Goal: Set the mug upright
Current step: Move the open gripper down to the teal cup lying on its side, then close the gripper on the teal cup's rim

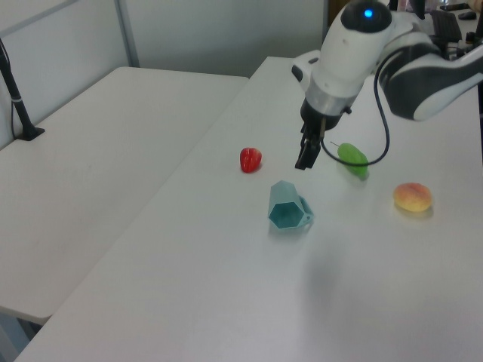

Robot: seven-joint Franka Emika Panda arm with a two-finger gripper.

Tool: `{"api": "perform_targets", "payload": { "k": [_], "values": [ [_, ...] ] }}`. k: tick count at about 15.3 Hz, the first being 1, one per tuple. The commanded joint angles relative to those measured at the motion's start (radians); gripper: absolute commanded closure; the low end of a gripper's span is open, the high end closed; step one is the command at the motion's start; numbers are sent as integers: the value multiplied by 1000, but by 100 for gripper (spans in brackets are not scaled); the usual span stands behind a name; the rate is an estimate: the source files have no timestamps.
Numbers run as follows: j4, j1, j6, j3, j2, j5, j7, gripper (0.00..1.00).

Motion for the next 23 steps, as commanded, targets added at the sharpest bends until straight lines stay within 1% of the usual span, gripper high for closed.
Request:
{"api": "perform_targets", "payload": {
  "k": [1,4,5,7,8,15,19,21,22,23],
  "values": [
    [-27,35,55,-7,35,-98,115,0],
    [-25,54,105,-7,97,-207,198,0],
    [-25,68,110,-7,117,-240,235,0],
    [-24,73,112,-7,153,-319,308,0],
    [-24,79,113,-7,170,-346,336,0],
    [-19,73,113,-7,252,-414,364,0],
    [-16,45,115,-13,266,-465,415,0],
    [-16,35,115,-19,264,-471,430,0],
    [-16,26,115,-19,264,-471,430,2],
    [-16,24,113,-19,263,-471,430,7]
  ]
}}
